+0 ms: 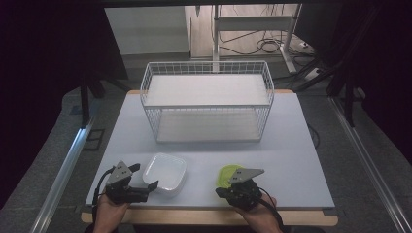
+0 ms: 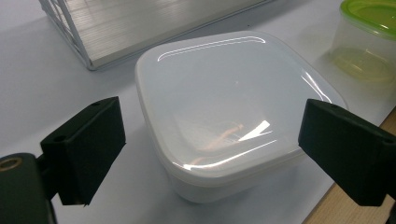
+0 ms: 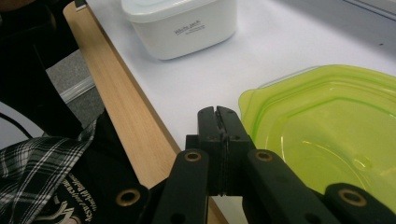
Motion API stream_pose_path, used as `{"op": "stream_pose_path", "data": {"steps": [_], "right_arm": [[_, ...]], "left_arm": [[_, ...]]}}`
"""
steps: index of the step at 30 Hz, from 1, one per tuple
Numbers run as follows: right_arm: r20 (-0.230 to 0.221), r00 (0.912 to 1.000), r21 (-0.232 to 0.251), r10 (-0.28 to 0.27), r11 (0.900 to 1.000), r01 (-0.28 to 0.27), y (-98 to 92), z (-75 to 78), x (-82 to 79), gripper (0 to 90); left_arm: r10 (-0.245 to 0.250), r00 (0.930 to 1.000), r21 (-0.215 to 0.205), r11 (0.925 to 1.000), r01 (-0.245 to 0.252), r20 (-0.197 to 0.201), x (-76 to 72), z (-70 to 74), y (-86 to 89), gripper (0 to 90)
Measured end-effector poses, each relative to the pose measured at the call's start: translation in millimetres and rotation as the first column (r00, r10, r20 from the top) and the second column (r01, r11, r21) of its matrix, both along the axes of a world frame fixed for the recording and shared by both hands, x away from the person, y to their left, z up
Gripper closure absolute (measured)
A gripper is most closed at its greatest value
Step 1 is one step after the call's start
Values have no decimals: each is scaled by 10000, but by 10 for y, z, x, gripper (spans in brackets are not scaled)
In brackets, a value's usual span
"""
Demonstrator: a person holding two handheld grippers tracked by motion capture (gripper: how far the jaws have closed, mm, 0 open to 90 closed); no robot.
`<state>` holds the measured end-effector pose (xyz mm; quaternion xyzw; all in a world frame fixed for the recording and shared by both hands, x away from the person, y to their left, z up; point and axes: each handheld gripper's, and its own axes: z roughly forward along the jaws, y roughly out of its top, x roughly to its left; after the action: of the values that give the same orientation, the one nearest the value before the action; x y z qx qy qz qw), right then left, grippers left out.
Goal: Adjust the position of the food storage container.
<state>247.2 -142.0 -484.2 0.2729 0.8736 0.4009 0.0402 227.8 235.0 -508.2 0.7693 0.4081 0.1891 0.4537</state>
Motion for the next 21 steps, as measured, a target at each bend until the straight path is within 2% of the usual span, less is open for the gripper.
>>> {"op": "stream_pose_path", "data": {"steps": [5, 21], "right_arm": [[-109, 9998, -156, -187, 9997, 185, -22, -26, 30, 895], [-11, 9933, -127, -1153, 9932, 1153, -276, -3, 204, 894]], "left_arm": [[-39, 10000, 39, 10000, 40, -23, 1, -3, -6, 73], [-67, 10000, 79, 9999, 67, -64, 3, -9, -9, 73]]}}
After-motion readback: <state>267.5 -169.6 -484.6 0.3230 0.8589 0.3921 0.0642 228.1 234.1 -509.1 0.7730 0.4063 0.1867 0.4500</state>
